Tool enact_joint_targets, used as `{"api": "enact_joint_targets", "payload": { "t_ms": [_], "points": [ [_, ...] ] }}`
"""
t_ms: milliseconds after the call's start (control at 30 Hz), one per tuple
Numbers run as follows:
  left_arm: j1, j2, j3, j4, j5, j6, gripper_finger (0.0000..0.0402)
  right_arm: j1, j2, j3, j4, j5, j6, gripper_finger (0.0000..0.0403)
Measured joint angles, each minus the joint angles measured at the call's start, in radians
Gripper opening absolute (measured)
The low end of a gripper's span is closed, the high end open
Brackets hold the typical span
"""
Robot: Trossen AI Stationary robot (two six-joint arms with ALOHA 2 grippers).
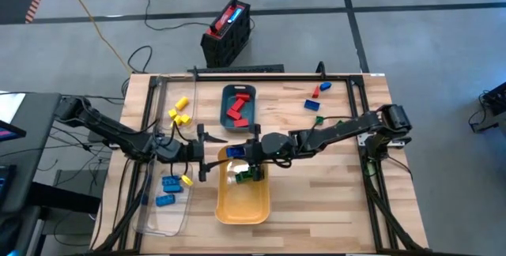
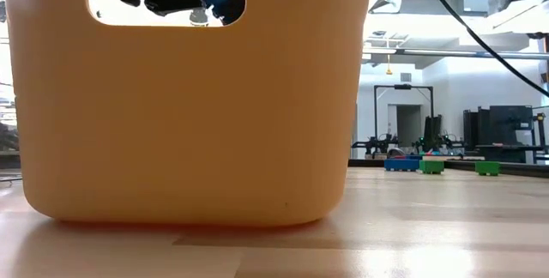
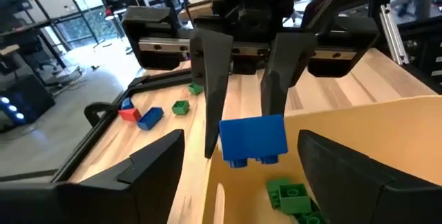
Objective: Sort blocks
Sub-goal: Put the rectangular blue game piece into the bottom transparent bin
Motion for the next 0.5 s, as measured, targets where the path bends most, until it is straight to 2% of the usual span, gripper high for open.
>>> {"api": "enact_joint_targets", "payload": {
  "t_ms": [100,333,500],
  "points": [
    [0.005,0.017,0.000,0.016,-0.001,0.003,0.0275,0.000,0.000,0.000,0.003,0.000,0.000,0.0101],
    [0.008,0.105,0.028,0.041,-0.086,0.030,0.0264,-0.005,-0.001,-0.001,0.017,0.001,0.000,0.0101],
    [0.004,0.116,0.052,0.050,-0.101,0.046,0.0264,-0.008,-0.002,-0.001,0.029,0.002,0.000,0.0101]
  ]
}}
